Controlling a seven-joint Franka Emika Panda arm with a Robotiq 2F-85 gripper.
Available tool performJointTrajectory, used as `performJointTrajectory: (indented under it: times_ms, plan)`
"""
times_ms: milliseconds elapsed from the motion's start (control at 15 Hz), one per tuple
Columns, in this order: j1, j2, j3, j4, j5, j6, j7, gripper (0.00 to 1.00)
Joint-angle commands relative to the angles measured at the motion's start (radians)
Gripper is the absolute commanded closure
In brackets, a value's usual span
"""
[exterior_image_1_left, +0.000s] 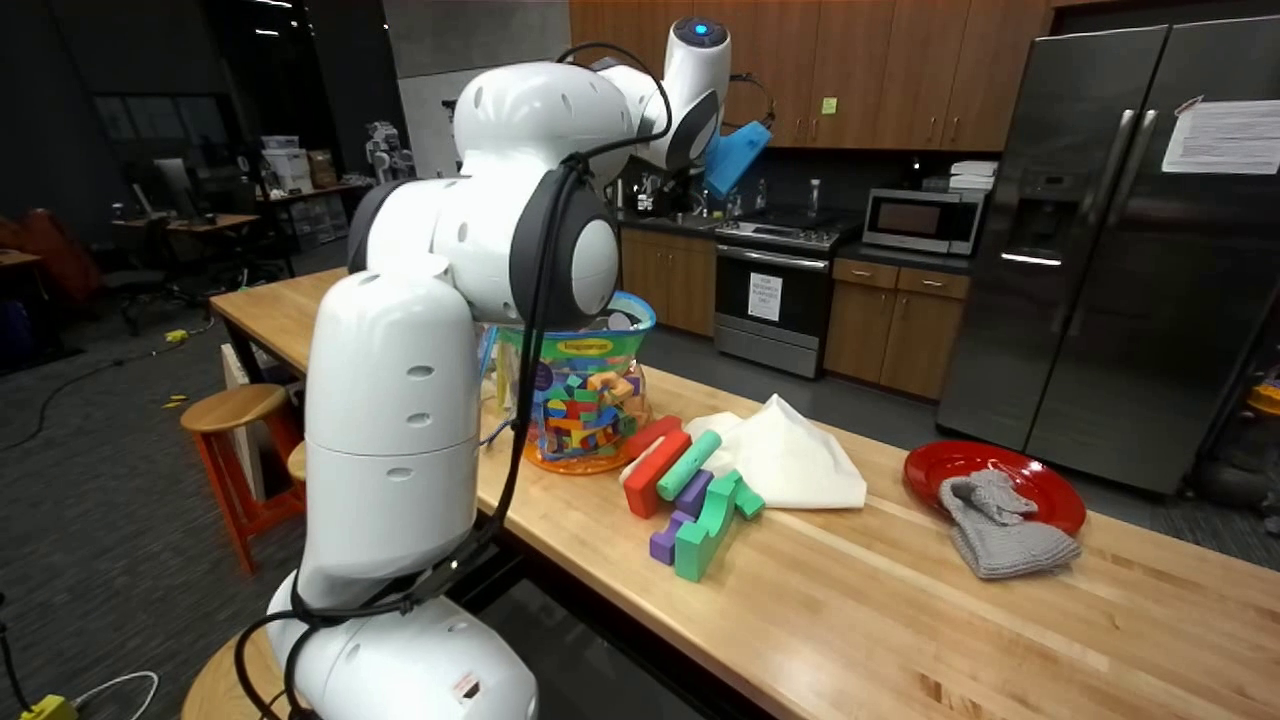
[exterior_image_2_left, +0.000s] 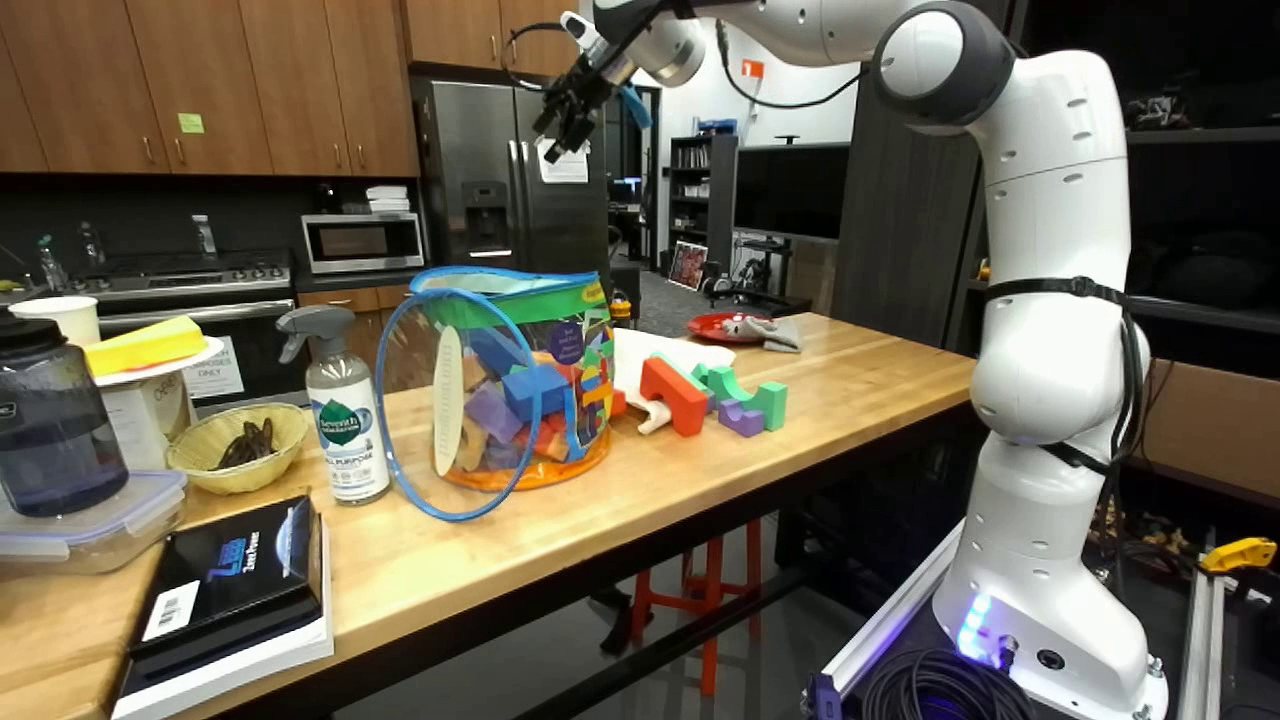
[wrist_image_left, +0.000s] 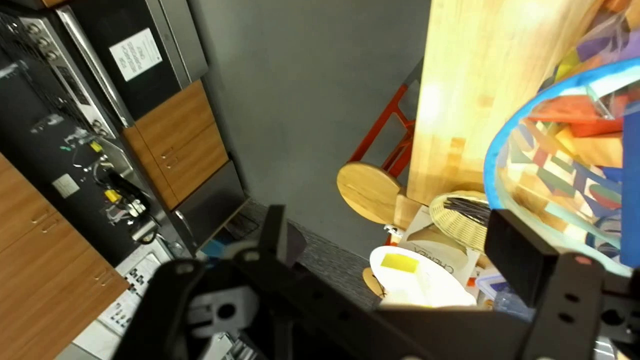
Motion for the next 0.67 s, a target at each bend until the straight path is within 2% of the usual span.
performJointTrajectory:
  times_ms: [0,600]
  plan:
    - [0.028,0.042,0.041,0.047,0.013,-0.039,-0.055,0.00]
    - [0.059,0.025,0.139,-0.060,0.068,-0.098,-0.112,0.00]
